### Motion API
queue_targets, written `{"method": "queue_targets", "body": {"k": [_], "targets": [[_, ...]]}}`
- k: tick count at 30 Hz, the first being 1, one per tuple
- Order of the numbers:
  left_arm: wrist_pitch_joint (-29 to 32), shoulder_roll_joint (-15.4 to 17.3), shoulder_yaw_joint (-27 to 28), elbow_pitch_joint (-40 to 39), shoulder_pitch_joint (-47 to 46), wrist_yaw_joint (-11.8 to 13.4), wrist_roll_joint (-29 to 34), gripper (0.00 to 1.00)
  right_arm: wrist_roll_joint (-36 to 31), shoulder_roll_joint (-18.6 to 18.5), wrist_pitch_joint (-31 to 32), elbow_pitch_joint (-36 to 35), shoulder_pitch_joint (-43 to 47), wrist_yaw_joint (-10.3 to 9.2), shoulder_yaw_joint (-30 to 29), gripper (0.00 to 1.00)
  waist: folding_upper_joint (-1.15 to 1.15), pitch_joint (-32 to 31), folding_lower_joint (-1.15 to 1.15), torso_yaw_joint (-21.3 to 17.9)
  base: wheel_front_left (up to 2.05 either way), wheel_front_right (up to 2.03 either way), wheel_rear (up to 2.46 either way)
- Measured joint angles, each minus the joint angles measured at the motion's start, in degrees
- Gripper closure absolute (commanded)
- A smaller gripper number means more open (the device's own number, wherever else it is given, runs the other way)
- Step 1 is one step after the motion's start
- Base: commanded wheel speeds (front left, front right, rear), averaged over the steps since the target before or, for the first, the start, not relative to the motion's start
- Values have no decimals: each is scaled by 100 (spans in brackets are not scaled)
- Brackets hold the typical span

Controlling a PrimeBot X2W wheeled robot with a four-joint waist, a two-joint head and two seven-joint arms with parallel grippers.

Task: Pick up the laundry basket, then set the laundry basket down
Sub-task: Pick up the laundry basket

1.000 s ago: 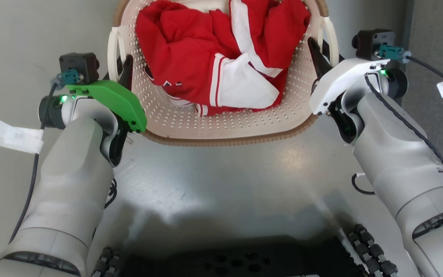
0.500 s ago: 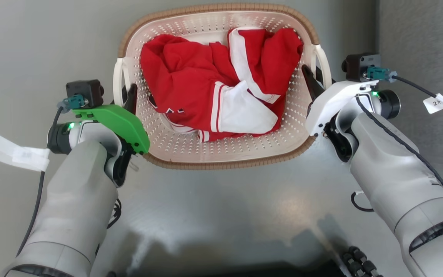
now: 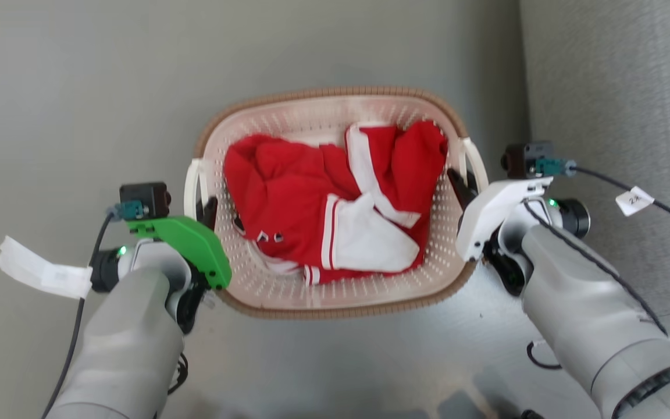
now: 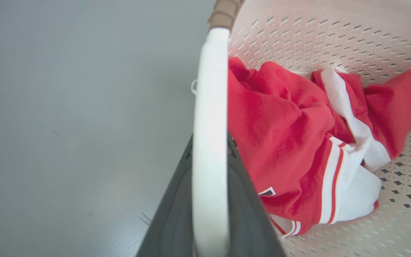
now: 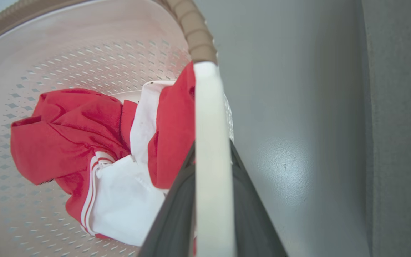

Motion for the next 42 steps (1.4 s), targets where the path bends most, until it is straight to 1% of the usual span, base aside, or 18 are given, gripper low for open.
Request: {"method": "queue_targets", "body": {"k": [18,31,36,42], "targets": [[339,-49,-303,324,707,-2,-319,100,608,32,382,31,845,0,453,100,0,-1398,0,-145,0,0,0],[668,-59,-512,345,1543,-2,-736,100,879,48,708,96,1563,0,780,100,0,-2347,0,-187,0,0,0],[779,-58,-573,318,1616,-2,-854,100,923,51,786,165,1599,0,844,100,0,-2639,0,-204,0,0,0],[883,-57,-642,312,1639,-2,-922,100,958,49,884,213,1599,0,886,100,0,-2838,0,-214,0,0,0]]}}
